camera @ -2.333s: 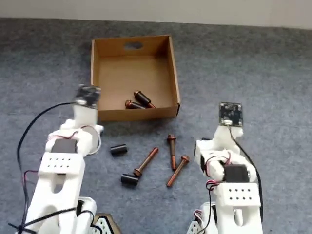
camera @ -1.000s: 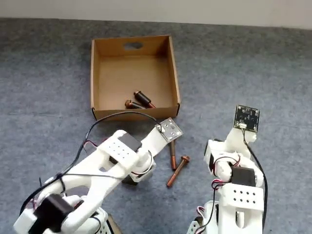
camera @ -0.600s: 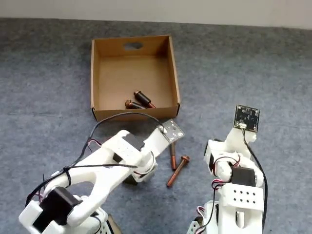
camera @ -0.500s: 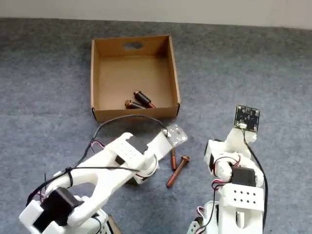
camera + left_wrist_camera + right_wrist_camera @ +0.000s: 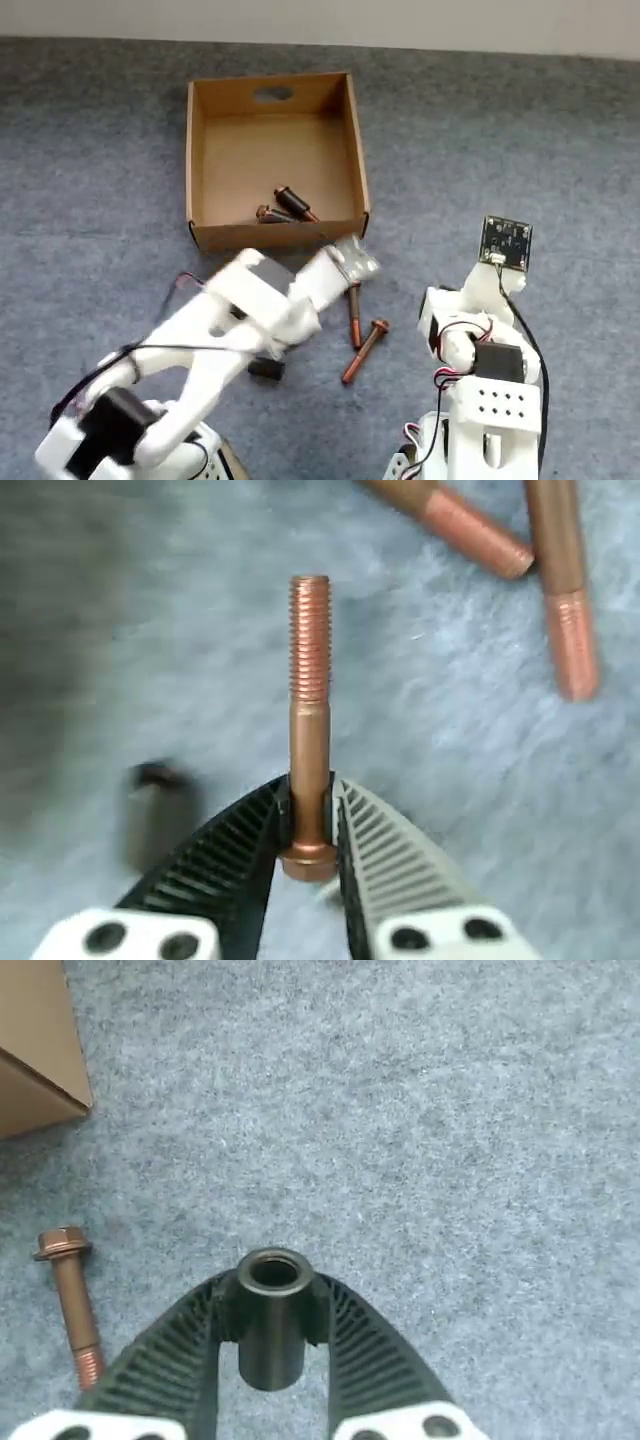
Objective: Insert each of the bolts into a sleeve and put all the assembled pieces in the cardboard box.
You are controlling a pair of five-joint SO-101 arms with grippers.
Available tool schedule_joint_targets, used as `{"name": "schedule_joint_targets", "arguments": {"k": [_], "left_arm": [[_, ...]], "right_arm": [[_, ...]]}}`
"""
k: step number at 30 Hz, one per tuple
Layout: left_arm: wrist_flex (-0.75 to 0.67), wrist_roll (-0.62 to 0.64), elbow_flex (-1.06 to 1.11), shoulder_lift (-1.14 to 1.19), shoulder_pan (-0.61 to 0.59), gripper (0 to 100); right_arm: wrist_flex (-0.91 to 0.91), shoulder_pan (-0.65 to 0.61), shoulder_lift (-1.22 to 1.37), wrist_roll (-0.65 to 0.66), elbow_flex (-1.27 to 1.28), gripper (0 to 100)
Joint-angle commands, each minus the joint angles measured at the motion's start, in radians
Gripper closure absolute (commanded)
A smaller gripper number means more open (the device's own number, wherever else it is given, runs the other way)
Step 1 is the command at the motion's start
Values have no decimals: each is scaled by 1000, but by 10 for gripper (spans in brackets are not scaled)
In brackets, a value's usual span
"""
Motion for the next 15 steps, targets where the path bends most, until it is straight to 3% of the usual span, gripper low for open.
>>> {"name": "schedule_joint_targets", "arguments": {"k": [1, 6, 11, 15], "left_arm": [[195, -184, -136, -130, -157, 992], [364, -664, -119, -222, -414, 992], [359, -1169, -67, -232, -733, 992], [250, -1335, -28, -229, -880, 992]], "right_arm": [[-12, 10, -16, -9, -5, 993], [-12, 10, -16, -9, -5, 993], [-12, 10, -16, -9, -5, 993], [-12, 10, -16, -9, -5, 993]]}}
